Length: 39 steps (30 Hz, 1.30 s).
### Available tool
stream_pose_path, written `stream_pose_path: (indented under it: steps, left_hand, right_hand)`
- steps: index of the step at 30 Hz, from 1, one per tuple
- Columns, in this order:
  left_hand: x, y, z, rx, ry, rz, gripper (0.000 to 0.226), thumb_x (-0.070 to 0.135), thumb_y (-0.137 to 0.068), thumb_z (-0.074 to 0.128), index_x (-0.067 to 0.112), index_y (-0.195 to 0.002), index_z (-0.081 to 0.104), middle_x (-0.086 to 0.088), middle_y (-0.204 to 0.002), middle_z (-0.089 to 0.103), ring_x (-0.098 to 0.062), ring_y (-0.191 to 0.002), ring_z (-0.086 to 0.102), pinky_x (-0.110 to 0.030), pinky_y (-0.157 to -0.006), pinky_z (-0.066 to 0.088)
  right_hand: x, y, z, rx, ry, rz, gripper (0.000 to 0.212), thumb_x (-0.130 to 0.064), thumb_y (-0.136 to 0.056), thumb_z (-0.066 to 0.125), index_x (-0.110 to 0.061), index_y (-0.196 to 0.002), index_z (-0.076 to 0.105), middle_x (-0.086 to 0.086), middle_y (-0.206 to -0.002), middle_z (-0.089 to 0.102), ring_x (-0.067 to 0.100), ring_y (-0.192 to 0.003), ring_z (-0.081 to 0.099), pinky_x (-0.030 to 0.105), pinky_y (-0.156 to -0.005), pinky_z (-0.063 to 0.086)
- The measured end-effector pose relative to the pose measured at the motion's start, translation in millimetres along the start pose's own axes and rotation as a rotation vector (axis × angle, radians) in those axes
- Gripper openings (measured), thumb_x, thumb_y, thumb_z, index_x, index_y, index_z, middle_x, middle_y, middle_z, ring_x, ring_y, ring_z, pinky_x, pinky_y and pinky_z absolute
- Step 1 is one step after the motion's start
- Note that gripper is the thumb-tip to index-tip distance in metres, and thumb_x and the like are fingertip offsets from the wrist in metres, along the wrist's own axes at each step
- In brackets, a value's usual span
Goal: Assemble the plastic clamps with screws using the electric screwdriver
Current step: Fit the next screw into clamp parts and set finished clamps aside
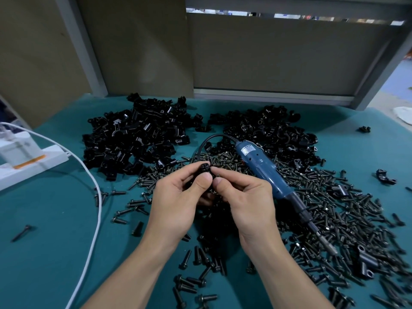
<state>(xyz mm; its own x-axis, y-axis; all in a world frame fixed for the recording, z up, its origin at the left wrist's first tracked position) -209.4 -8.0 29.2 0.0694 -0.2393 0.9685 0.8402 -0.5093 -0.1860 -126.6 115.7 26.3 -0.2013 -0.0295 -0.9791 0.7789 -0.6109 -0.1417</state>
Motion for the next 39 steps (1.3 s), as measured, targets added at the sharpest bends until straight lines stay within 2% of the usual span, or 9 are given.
stream_pose_path:
  steps: [3, 11, 14, 17, 21, 24, 29, 36, 39]
  left_hand:
    - [3.2, -1.5, -1.6, -0.009, -0.041, 0.020, 0.021, 0.026, -0.097, 0.071, 0.043, -0.104, 0.081, 0.003, -0.102, 0.081, -0.016, -0.089, 0.078, -0.023, -0.065, 0.060]
    - [-11.3, -6.0, 1.6, -0.053, -0.031, -0.096, 0.020, 0.019, -0.099, 0.064, 0.023, -0.113, 0.078, -0.007, -0.092, 0.077, -0.020, -0.067, 0.072, -0.025, -0.061, 0.059]
    - [-14.2, -5.4, 7.6, -0.128, -0.008, -0.132, 0.024, 0.024, -0.095, 0.065, 0.017, -0.115, 0.077, -0.010, -0.095, 0.075, -0.020, -0.068, 0.071, -0.025, -0.061, 0.059]
    - [-14.2, -4.0, 13.1, -0.174, -0.006, -0.132, 0.029, 0.033, -0.089, 0.065, 0.021, -0.112, 0.078, -0.004, -0.093, 0.075, -0.020, -0.069, 0.070, -0.025, -0.061, 0.058]
    - [-13.1, -3.3, 17.5, -0.216, 0.004, -0.120, 0.025, 0.033, -0.090, 0.064, 0.029, -0.107, 0.081, -0.004, -0.092, 0.077, -0.020, -0.070, 0.070, -0.024, -0.062, 0.058]
    - [-12.4, -3.0, 16.6, -0.216, 0.012, -0.121, 0.024, 0.033, -0.091, 0.063, 0.030, -0.106, 0.082, -0.003, -0.092, 0.078, -0.019, -0.070, 0.070, -0.024, -0.061, 0.058]
    - [-10.2, -3.1, 16.2, -0.213, 0.005, -0.102, 0.023, 0.034, -0.092, 0.064, 0.034, -0.106, 0.082, -0.005, -0.094, 0.078, -0.020, -0.070, 0.072, -0.025, -0.062, 0.059]
    - [-5.0, 1.3, 21.1, -0.254, -0.137, -0.033, 0.024, 0.030, -0.097, 0.062, 0.046, -0.106, 0.079, 0.002, -0.098, 0.079, -0.017, -0.079, 0.074, -0.027, -0.065, 0.061]
    - [-5.2, 0.9, 16.7, -0.218, -0.179, -0.008, 0.024, 0.033, -0.096, 0.064, 0.036, -0.115, 0.078, 0.003, -0.102, 0.080, -0.020, -0.086, 0.077, -0.032, -0.070, 0.062]
  right_hand:
    - [-1.9, 0.0, 2.6, -0.033, 0.022, -0.011, 0.026, -0.006, -0.091, 0.075, -0.028, -0.103, 0.083, -0.004, -0.102, 0.081, 0.013, -0.101, 0.076, 0.029, -0.089, 0.060]
    - [-13.2, -7.3, -36.0, 0.130, 0.125, 0.021, 0.021, -0.014, -0.100, 0.067, -0.032, -0.109, 0.068, 0.008, -0.077, 0.076, 0.013, -0.054, 0.059, 0.024, -0.046, 0.046]
    - [-17.5, -7.1, -39.0, 0.094, 0.093, 0.038, 0.011, -0.014, -0.096, 0.072, -0.016, -0.087, 0.066, 0.013, -0.068, 0.072, 0.016, -0.045, 0.055, 0.024, -0.038, 0.040]
    - [-18.9, -6.0, -33.4, 0.037, 0.027, 0.070, 0.020, -0.010, -0.093, 0.074, -0.017, -0.074, 0.073, 0.011, -0.067, 0.070, 0.013, -0.047, 0.053, 0.021, -0.040, 0.039]
    - [-15.8, -3.8, -20.3, -0.075, -0.044, 0.122, 0.023, 0.001, -0.097, 0.064, -0.013, -0.089, 0.080, 0.010, -0.075, 0.071, 0.012, -0.055, 0.056, 0.021, -0.047, 0.043]
    - [-13.8, -3.3, -20.9, -0.057, -0.037, 0.129, 0.012, 0.000, -0.098, 0.063, -0.009, -0.099, 0.070, 0.011, -0.075, 0.072, 0.014, -0.053, 0.057, 0.022, -0.045, 0.043]
    - [-16.4, -3.9, -27.0, 0.025, 0.018, 0.061, 0.017, -0.007, -0.088, 0.077, -0.018, -0.075, 0.075, 0.010, -0.068, 0.071, 0.011, -0.050, 0.054, 0.019, -0.045, 0.042]
    - [-11.2, -2.2, -21.4, 0.048, 0.036, 0.041, 0.015, -0.010, -0.085, 0.082, -0.019, -0.073, 0.077, 0.003, -0.062, 0.066, 0.008, -0.051, 0.051, 0.017, -0.050, 0.044]
    - [-11.3, -0.4, -19.8, 0.081, 0.125, 0.015, 0.014, -0.016, -0.084, 0.084, -0.018, -0.073, 0.076, 0.003, -0.061, 0.066, 0.009, -0.054, 0.055, 0.019, -0.054, 0.048]
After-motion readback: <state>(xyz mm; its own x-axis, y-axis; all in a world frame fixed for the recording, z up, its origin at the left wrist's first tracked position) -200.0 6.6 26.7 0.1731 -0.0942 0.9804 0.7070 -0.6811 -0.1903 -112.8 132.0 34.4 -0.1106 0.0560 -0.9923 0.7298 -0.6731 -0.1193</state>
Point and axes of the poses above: each hand's wrist, its own y-axis away from the middle knuckle, its own z-axis out of the palm, x = y × z, the point moved 9 cm from there along -y, towards the middle knuckle
